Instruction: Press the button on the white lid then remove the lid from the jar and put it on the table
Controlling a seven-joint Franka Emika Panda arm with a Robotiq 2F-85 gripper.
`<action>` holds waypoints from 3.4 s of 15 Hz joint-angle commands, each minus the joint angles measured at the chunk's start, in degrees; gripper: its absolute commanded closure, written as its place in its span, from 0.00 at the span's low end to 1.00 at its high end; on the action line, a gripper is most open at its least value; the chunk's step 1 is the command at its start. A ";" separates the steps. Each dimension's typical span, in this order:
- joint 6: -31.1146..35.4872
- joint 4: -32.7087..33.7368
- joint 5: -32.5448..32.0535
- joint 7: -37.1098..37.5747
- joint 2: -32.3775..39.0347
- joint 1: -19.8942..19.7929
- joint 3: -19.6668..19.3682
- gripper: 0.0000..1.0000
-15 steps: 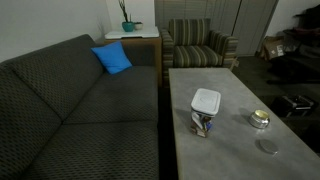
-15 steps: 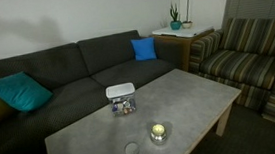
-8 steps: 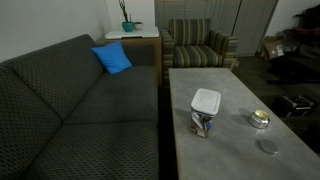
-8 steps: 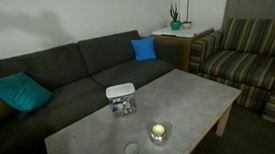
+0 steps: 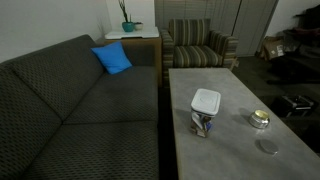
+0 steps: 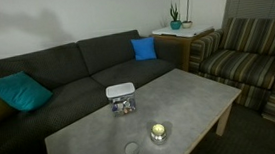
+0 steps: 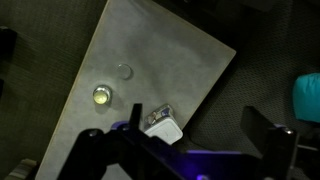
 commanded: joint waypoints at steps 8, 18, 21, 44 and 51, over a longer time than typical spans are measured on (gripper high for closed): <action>15.44 5.79 -0.13 -3.12 19.61 0.74 1.31 0.00; 19.73 16.76 -2.88 -5.08 38.25 0.14 2.53 0.00; 16.13 23.99 -8.26 0.79 47.60 -1.32 1.93 0.00; 12.07 62.96 -9.30 10.35 86.65 2.16 -1.44 0.00; 0.58 84.77 -8.52 8.43 102.76 2.29 -1.32 0.42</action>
